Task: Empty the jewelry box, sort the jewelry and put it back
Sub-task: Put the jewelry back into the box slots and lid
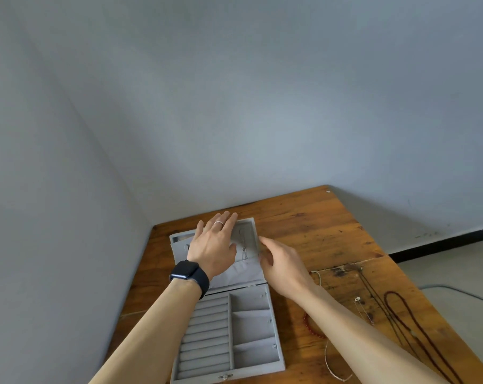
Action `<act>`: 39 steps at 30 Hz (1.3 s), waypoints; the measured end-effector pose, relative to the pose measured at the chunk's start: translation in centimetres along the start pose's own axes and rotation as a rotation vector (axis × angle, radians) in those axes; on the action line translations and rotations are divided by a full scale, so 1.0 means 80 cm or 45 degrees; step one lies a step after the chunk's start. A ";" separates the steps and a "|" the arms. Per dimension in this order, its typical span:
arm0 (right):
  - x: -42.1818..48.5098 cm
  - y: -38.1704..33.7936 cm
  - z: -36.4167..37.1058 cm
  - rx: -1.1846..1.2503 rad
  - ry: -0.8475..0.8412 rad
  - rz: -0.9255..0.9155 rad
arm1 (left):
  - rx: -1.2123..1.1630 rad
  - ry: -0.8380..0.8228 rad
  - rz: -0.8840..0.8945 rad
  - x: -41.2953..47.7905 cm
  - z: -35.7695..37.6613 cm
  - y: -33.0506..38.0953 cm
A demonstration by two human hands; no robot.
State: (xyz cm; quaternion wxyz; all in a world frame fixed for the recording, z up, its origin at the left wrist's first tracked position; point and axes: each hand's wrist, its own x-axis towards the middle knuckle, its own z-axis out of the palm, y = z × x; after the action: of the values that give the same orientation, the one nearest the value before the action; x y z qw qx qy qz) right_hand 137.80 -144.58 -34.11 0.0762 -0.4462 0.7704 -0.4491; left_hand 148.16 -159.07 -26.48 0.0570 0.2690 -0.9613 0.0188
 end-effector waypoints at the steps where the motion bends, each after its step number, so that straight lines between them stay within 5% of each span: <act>1: -0.007 -0.004 -0.008 -0.067 0.021 -0.025 | -0.011 0.016 -0.004 -0.006 -0.004 0.004; 12: -0.201 -0.035 -0.108 -0.291 0.213 -0.126 | -0.359 0.147 0.113 -0.154 0.017 0.109; 23: -0.426 0.026 -0.156 -0.430 0.395 0.173 | -0.514 -0.044 0.315 -0.326 0.119 0.261; 39: -0.467 0.098 -0.197 -0.788 0.226 0.407 | -0.273 -0.195 0.348 -0.349 0.160 0.291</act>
State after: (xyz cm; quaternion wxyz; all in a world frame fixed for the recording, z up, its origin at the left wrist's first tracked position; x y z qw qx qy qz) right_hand 146.81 -104.96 -41.39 -0.0607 -0.2813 0.9335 -0.2139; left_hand 158.52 -125.62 -42.65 0.0089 0.1290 -0.9869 -0.0969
